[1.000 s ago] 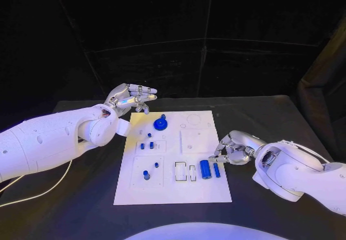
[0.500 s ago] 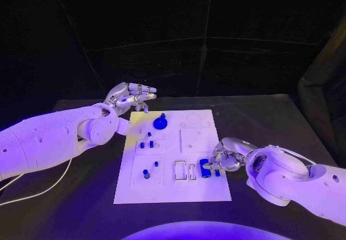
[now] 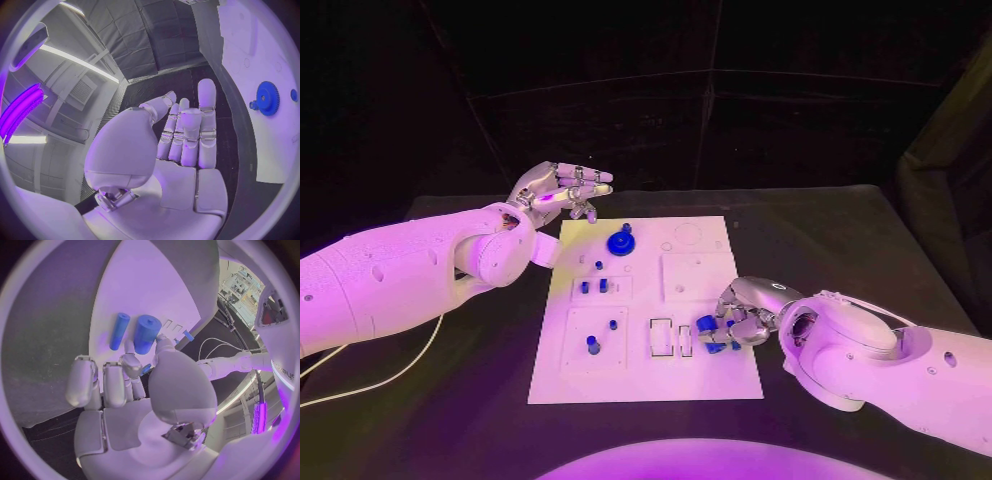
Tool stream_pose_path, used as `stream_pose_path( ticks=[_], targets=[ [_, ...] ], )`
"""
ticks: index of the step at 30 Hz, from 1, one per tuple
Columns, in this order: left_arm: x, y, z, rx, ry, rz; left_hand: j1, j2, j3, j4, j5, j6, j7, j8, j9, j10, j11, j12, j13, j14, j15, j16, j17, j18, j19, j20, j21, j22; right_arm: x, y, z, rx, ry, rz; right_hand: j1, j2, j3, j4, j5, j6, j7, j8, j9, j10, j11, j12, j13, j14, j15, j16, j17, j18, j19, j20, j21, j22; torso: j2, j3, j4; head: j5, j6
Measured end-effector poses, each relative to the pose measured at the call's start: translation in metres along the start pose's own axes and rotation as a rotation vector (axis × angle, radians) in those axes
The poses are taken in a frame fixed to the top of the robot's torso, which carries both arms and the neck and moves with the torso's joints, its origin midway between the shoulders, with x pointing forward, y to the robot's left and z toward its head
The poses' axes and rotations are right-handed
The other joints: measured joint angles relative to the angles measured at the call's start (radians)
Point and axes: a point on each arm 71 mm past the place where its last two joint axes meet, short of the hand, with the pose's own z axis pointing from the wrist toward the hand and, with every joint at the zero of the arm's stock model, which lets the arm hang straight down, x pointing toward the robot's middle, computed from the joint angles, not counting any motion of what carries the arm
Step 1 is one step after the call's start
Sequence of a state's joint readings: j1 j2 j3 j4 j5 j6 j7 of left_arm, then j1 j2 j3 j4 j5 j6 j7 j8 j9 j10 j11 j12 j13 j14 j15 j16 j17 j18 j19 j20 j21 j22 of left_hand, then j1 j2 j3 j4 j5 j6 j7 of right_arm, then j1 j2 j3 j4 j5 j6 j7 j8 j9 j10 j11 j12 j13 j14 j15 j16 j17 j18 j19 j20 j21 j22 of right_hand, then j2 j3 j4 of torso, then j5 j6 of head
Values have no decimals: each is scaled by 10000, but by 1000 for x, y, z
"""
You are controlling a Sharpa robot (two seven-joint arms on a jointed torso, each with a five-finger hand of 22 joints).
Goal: Assemble the parts on the task board
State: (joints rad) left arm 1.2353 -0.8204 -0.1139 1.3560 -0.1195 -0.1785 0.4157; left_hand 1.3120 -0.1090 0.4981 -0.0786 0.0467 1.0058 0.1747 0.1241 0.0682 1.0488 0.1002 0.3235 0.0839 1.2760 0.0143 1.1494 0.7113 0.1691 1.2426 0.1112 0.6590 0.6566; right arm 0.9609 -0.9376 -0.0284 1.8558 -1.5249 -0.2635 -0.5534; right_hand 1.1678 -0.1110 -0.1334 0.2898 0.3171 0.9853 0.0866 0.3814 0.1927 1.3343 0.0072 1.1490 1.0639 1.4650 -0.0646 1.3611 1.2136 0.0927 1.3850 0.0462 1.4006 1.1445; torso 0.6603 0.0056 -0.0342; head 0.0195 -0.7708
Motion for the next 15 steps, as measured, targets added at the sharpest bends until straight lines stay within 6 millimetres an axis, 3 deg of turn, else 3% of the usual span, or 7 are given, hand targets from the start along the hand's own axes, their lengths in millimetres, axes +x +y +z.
stream_pose_path(
  ticks=[6,15],
  targets=[
    [0,0,0,-8,8,-4,0,0,0,0,0,0,0,0,0,0,0,0,0,0,0,0,0,0,0,0,0,0,2,3,4,-12,37,-207,48,48,-37,-19,0,-29,-35,135,113,0,0,0,8,0,0,0,18,1,0,0,0,21,0,-1,3,6,-35],
    [0,0,0,-27,43,-20,0,0,0,0,0,0,0,0,0,0,0,0,0,0,0,0,0,0,0,0,0,1,3,7,7,-39,-17,-394,399,399,-66,-46,191,-121,-34,446,268,4,-3,0,163,0,0,43,111,1,36,-36,40,91,-13,-1,7,16,-51]
  ],
)
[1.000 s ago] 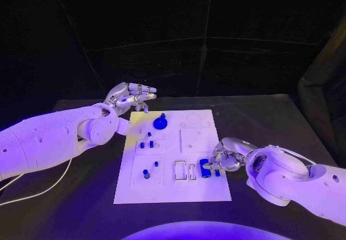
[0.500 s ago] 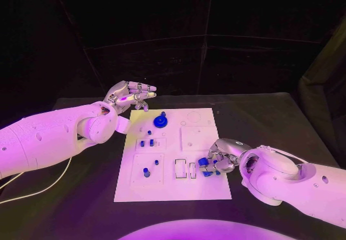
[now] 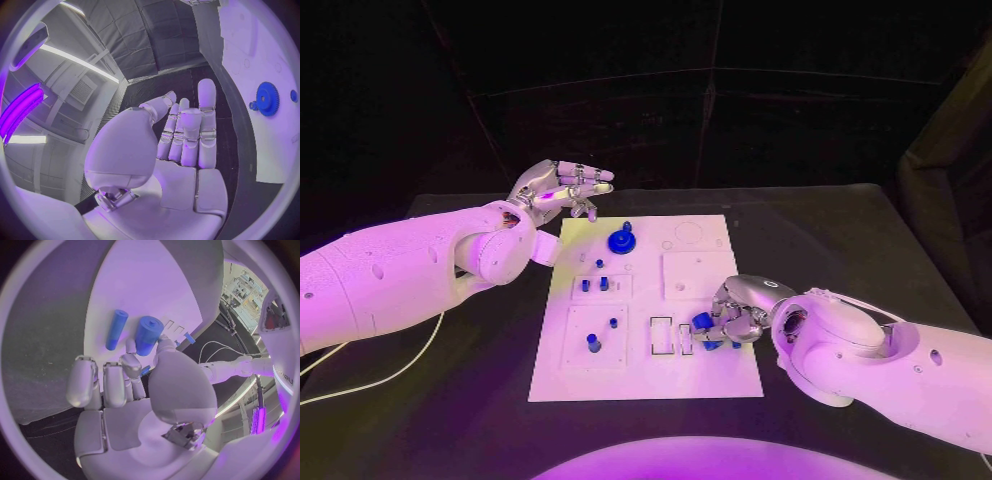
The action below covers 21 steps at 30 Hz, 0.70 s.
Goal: Assemble the parts on the task board
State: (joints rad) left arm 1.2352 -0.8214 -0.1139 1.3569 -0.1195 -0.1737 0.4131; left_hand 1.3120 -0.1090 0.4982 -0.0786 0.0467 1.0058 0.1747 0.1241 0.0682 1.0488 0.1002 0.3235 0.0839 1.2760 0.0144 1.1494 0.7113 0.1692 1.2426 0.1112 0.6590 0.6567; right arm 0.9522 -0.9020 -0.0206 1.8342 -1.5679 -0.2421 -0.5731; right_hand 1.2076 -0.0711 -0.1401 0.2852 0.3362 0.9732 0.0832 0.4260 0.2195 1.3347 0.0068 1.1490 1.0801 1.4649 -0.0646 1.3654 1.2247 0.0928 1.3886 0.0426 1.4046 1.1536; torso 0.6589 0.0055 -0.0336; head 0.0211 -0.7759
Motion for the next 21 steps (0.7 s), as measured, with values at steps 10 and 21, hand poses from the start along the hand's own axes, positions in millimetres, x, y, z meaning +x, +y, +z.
stream_pose_path(
  ticks=[10,21],
  targets=[
    [0,0,0,-31,92,-41,-46,47,0,0,0,0,0,0,0,0,0,0,0,0,0,0,-26,0,0,0,-45,-12,3,-1,-8,-67,-187,313,547,550,138,-194,714,151,-149,192,154,145,-143,48,178,-1,-74,53,102,0,72,-73,68,164,-12,1,-7,12,26],
    [1,1,0,-81,195,-84,-46,47,-28,-29,0,0,0,0,0,0,0,0,0,0,0,0,-57,0,0,0,-45,-11,-2,4,-18,-350,-769,2036,485,682,138,-194,795,179,-124,259,159,144,-143,8,158,-2,-73,53,101,0,72,-72,68,167,-8,-4,-4,14,88]
  ],
)
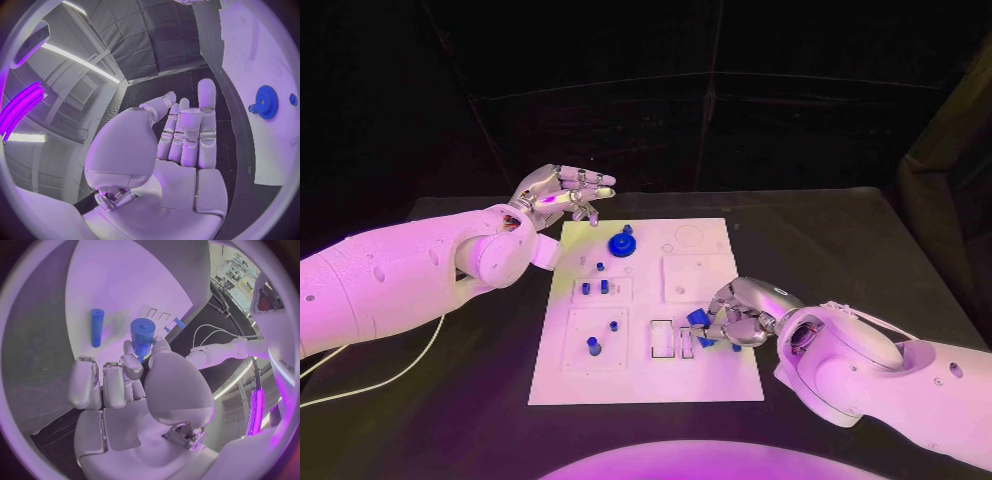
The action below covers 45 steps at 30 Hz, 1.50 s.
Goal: Assemble the parts on the task board
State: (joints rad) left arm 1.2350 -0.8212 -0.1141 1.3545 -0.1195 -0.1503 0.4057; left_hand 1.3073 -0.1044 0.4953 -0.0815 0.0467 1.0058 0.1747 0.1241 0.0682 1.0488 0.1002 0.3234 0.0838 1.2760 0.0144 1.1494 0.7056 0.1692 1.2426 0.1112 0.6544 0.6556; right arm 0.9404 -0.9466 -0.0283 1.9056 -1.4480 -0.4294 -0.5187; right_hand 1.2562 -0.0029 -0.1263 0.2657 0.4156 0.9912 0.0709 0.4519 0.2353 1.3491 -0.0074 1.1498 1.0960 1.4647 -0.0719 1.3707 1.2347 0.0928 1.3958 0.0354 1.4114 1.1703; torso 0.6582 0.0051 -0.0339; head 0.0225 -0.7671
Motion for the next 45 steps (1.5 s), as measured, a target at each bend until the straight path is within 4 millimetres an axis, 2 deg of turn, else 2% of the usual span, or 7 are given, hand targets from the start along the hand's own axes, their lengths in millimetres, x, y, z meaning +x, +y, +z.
stream_pose_path(
  ticks=[17,31,34,35,39,41,45],
  targets=[
    [0,0,-1,-58,61,-28,0,0,0,0,0,0,0,0,0,0,0,0,0,0,0,0,0,0,0,0,0,1,16,23,13,-150,626,1195,-294,228,-392,201,-235,77,62,70,266,-135,-84,-582,-469,3,-71,-61,-186,1,38,-38,0,-82,22,-18,23,12,-36],
    [1,0,0,-66,95,-41,0,0,1,0,0,0,0,0,0,1,0,0,0,0,0,0,1,0,0,0,1,-6,26,31,21,158,1272,1129,-554,204,-580,196,-475,408,-174,94,311,-74,-142,-581,-385,21,-94,-61,-130,0,15,-58,0,-66,24,-8,9,124,-81],
    [2,0,0,-66,100,-42,0,0,1,0,0,0,0,0,0,0,0,0,0,0,0,0,2,0,0,0,1,-6,27,32,22,208,1291,1116,-891,238,-821,189,-1138,500,-264,128,389,-75,-143,-705,-398,36,-110,-73,-148,0,0,-72,0,-92,24,-7,0,130,-81],
    [2,0,0,-66,103,-43,0,0,1,0,0,0,0,0,0,0,0,0,0,0,0,0,2,0,0,0,1,-6,27,32,22,223,1283,1115,-1178,238,-1013,186,-1883,474,-236,113,405,-98,-148,-959,-602,36,-110,-184,-274,0,-43,-114,-40,-224,24,-7,0,131,-84],
    [2,0,0,-68,108,-44,0,0,1,1,0,0,0,0,0,0,0,0,0,0,0,0,2,0,0,0,1,-6,27,31,24,291,1204,1109,-1965,-380,-1268,255,-3526,34,-28,-81,339,-855,-11,-2356,-1864,36,-110,-575,-788,1,-260,-34,-326,-760,24,-7,-1,128,-85],
    [2,1,0,-70,108,-43,0,0,1,1,0,0,0,0,0,0,0,0,0,0,0,0,2,0,0,0,1,-5,27,31,25,297,1168,1105,-2228,-912,-1118,310,-3619,-56,20,-81,317,-996,28,-2671,-2141,28,-102,-651,-880,0,-277,-17,-384,-882,24,-5,-1,122,-80],
    [2,1,0,-73,109,-43,0,0,1,1,0,0,0,0,0,0,0,0,0,0,0,0,2,0,0,0,1,-5,27,32,25,279,1145,1086,-2592,-1503,-775,323,-3628,-87,30,-80,303,-1024,56,-2925,-2364,-3,-70,-699,-954,0,-310,17,-446,-968,24,-2,-1,115,-80]
  ],
)
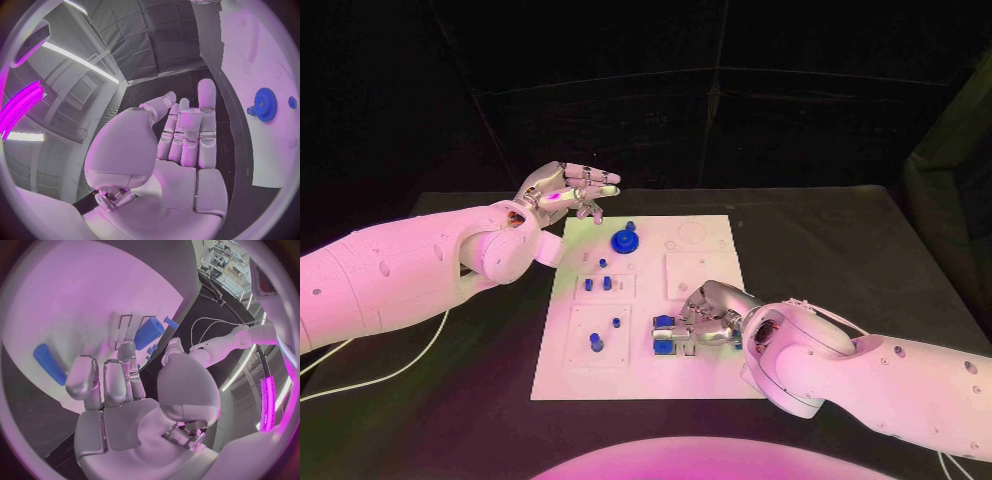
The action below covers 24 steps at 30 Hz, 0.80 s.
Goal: Assemble the parts on the task board
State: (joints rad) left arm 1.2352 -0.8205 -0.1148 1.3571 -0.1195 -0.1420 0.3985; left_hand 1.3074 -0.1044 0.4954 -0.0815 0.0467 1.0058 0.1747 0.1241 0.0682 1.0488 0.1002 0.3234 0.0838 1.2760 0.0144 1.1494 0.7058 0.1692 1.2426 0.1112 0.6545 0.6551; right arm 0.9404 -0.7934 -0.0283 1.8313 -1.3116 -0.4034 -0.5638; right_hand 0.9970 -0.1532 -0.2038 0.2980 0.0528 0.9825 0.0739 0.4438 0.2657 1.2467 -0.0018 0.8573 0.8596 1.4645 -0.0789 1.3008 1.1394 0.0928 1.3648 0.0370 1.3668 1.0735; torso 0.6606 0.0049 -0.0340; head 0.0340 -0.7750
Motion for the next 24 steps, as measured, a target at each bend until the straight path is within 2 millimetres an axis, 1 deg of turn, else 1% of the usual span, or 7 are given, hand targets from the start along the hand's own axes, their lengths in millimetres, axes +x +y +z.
stream_pose_path(
  ticks=[5,7,10,13,15,18,24],
  targets=[
    [0,0,0,-6,0,0,0,0,0,0,0,0,0,0,0,0,0,0,0,0,0,0,0,1,0,0,0,1,0,0,0,-22,-20,-48,-57,-55,164,-10,0,-14,14,0,0,0,0,-17,-43,0,0,-59,-27,0,0,0,-1,-24,-1,0,0,-1,-16],
    [0,0,0,-9,-2,1,0,0,0,0,0,0,0,0,0,0,0,0,0,0,0,0,0,0,0,0,0,0,0,0,-1,-35,-25,-68,155,153,334,-32,24,-14,14,0,0,0,0,-17,-35,0,0,-59,-16,0,0,0,-1,-10,-1,0,-2,-1,-22],
    [0,0,0,-14,-7,2,0,0,0,0,0,0,0,0,0,0,0,0,0,0,0,0,0,0,0,0,0,1,-1,0,-2,-99,-30,-124,1359,549,662,-402,615,-14,14,93,0,41,-40,24,63,1,1,-59,53,1,1,0,-1,71,-3,1,-7,-1,-44],
    [-1,0,0,-19,-11,3,0,0,0,0,0,0,0,0,0,0,0,0,0,0,0,0,0,0,0,0,0,1,-2,0,-3,-215,-42,-233,2219,678,708,-947,590,-14,14,200,0,152,-68,171,205,1,1,-59,113,0,1,0,-1,163,-4,5,-9,-7,-52],
    [-1,0,0,-23,-11,3,0,0,0,0,0,0,0,0,0,0,0,0,0,0,0,0,0,0,0,0,0,1,-3,2,-4,-339,-71,-323,2512,715,683,-1214,483,23,-23,235,0,274,-88,336,365,1,1,-59,144,0,40,-39,-1,232,-4,5,-11,-8,-56],
    [-1,0,0,-28,-10,2,0,0,-41,41,0,0,0,0,0,-36,36,58,0,-73,0,-40,-31,0,0,0,0,-17,-4,4,-5,-530,-131,-494,2749,773,652,-1441,463,23,-23,286,1,349,-92,493,526,1,1,-59,178,1,57,-56,1,297,-4,7,-11,-9,-65],
    [-1,0,-1,-36,-7,1,0,0,-41,41,0,0,0,0,0,-36,36,58,0,-73,0,-41,-34,0,0,0,0,-17,-5,6,-5,-740,-295,-813,2869,807,621,-1493,458,59,-60,351,13,434,-106,633,714,1,1,-20,231,1,80,-78,60,392,-4,7,-11,-27,-69]
  ],
)
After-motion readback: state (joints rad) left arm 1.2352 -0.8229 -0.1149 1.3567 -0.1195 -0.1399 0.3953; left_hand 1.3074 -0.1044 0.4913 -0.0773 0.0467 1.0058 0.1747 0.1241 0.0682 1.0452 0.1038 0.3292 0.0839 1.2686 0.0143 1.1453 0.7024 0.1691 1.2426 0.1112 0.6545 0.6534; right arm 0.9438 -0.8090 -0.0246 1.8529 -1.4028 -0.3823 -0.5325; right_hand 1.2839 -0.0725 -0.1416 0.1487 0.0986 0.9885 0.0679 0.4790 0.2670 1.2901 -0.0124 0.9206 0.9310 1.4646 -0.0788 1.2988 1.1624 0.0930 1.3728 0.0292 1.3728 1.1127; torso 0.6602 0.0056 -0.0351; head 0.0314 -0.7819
